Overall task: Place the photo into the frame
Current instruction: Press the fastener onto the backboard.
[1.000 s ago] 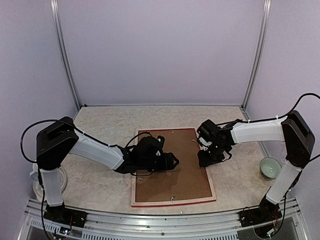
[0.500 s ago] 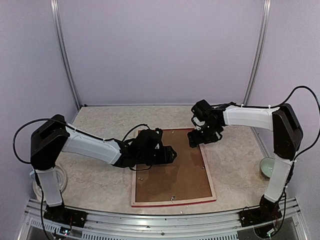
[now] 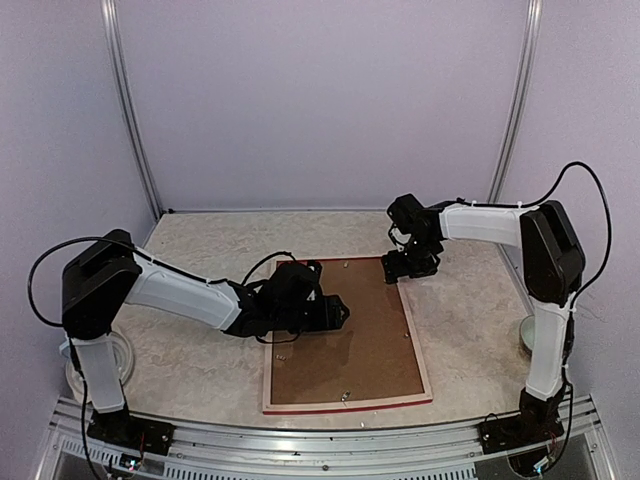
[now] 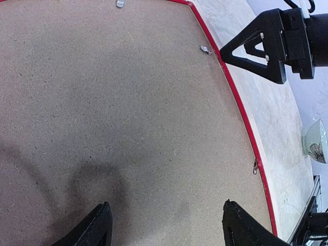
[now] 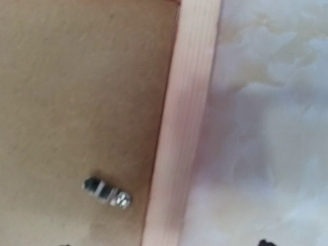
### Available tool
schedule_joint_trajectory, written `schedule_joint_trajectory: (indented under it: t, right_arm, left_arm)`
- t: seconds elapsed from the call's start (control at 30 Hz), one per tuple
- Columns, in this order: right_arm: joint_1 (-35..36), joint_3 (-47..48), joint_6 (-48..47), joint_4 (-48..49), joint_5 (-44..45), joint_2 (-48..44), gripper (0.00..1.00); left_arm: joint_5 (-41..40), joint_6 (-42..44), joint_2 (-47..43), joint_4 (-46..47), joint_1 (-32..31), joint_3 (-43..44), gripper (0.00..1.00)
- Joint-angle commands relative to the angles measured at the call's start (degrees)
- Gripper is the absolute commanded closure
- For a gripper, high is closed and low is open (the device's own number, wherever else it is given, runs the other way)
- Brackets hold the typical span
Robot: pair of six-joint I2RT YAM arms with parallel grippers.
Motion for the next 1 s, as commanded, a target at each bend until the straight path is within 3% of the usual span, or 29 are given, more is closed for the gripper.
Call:
schedule_joint_trajectory:
  t: [0.0,0.27,0.67,0.97]
  right_arm:
    - [-1.2,2.12,-1.53,1.1,-1.47,2.23,0.22]
    - [-1.39,4.8,-2.68,1.52,-2.54,5.44,0.24]
    - [-2.13,7.2,-3.01,1.03,-2.89,8.37,0.35]
    - [-2.45,7.16,-2.85,0.88,-3.35,7.93,0.31]
  left_arm:
    - [1.32,0.06,1.55,1.66,0.39,-0.93,0.27]
    - [1.95,-0.23,1.71,2.52,0.41,-1.73,0.27]
    - [2.65,-1.13,1.62,3.3,0.31,-2.87,0.27]
    - [3.28,-2.08,2.13,3.85,0.24,-3.05,0.27]
